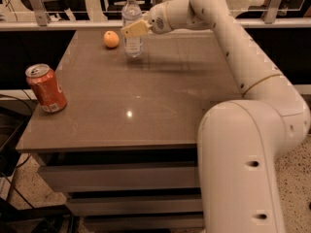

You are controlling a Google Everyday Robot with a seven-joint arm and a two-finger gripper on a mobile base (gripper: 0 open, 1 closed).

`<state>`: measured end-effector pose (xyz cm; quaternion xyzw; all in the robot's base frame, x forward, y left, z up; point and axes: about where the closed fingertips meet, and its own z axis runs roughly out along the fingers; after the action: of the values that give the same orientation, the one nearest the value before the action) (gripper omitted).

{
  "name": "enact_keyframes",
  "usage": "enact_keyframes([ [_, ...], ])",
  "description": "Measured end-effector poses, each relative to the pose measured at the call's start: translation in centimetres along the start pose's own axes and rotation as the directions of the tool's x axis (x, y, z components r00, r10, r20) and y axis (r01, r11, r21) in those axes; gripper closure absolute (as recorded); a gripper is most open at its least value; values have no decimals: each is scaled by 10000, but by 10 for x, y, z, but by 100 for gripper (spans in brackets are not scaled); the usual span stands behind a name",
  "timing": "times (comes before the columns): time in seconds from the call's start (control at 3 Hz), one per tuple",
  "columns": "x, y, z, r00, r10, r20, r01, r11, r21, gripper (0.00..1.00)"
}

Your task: Move blue plastic bottle near orange

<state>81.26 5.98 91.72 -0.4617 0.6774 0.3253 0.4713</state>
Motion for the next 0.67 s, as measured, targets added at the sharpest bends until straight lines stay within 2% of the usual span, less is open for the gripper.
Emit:
enact_keyframes([
  [0.33, -3, -1, 31, 10000, -8, 0, 8, 9997, -225, 100],
  [0.67, -6, -5, 48, 10000, -53, 50, 55, 9995, -323, 100],
])
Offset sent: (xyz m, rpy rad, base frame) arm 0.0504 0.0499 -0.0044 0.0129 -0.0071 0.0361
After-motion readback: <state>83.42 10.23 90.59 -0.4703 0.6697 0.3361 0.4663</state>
